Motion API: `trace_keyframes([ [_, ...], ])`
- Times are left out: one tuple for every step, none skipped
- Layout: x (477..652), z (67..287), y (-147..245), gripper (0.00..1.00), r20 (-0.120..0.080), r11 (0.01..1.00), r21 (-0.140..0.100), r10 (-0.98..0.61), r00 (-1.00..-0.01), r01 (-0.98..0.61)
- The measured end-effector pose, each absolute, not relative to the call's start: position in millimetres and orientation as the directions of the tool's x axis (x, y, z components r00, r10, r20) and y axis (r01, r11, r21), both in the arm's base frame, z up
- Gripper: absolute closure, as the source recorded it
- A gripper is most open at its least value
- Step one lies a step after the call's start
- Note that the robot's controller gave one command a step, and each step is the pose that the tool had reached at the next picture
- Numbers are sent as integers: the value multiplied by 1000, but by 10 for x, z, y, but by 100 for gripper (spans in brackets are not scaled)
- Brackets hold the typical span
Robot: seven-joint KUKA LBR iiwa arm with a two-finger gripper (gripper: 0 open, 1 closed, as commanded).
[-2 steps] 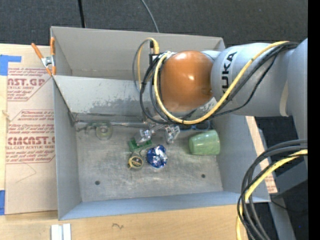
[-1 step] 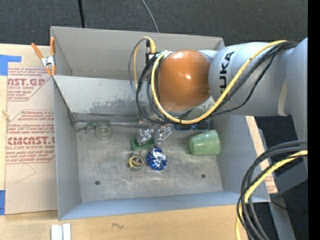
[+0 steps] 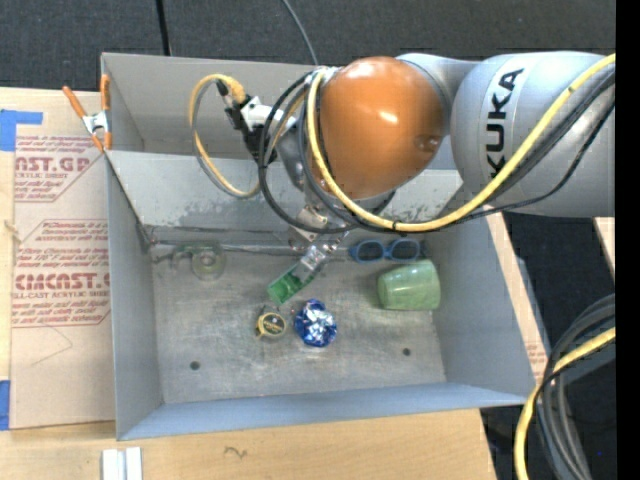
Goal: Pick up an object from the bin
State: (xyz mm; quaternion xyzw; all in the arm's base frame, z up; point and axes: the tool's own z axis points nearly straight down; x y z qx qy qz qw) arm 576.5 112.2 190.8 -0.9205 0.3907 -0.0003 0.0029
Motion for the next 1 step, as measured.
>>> trace_keyframes([
  [5692,2461,1413,100,-2,-900,-4,-435,900,-435],
])
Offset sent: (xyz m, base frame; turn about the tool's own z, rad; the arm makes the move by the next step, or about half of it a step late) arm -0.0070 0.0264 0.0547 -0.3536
